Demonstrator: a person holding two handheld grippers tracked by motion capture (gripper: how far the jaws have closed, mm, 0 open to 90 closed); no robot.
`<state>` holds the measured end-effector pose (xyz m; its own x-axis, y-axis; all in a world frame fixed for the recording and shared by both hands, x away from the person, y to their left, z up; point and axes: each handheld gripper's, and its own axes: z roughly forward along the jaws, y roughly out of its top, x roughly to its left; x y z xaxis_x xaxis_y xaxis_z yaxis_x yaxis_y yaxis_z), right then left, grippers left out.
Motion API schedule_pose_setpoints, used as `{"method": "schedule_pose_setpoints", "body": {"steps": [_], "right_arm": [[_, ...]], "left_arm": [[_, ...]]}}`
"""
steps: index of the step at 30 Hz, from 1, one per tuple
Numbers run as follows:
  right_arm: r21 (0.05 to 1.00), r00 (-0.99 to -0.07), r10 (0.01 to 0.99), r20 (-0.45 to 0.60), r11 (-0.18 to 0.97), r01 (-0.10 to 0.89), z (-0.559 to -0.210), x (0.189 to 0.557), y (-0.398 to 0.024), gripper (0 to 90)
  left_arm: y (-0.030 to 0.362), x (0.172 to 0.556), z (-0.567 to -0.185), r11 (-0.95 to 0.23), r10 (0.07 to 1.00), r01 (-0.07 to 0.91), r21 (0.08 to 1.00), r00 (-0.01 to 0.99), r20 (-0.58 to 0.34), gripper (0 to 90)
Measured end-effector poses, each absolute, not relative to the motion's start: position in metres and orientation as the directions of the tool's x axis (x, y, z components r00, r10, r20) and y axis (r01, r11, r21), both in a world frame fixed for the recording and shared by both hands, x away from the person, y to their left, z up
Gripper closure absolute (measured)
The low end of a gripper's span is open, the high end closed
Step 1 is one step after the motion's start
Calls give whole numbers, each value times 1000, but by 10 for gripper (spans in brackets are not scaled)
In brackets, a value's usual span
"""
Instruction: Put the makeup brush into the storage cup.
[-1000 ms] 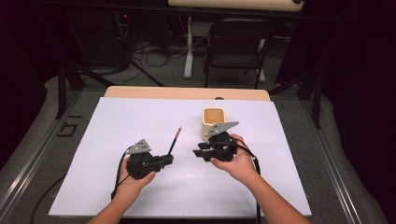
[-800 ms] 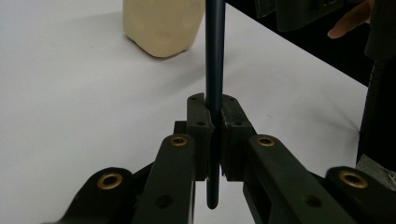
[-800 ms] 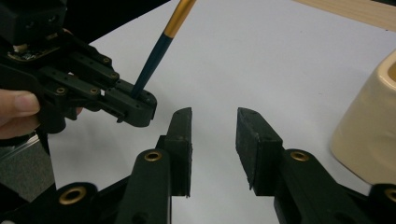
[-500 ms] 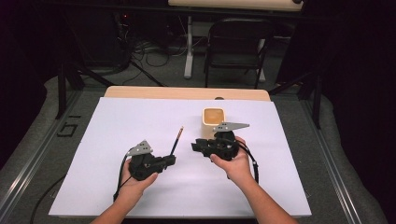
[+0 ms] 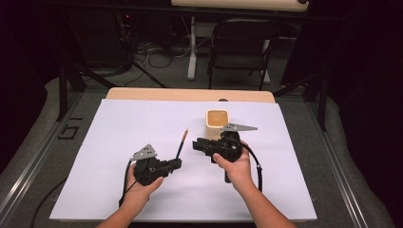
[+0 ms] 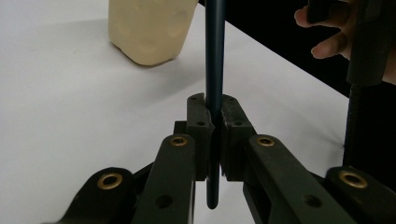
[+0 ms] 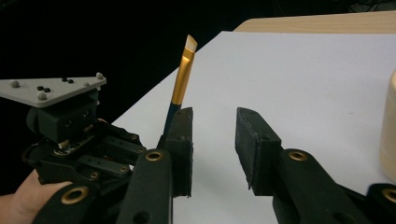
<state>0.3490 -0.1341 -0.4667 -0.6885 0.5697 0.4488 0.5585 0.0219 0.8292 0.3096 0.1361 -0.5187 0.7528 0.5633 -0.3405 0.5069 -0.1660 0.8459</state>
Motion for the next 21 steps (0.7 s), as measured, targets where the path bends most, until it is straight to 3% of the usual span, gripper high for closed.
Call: {"method": "schedule_pose_setpoints", "body": {"steps": [21], "right_arm": [[789,-651,493,578,-133,600,-481,348,-137,662]], "left_arm": [[126,306,-523,-171,551,515,840,757,-352,847]]}}
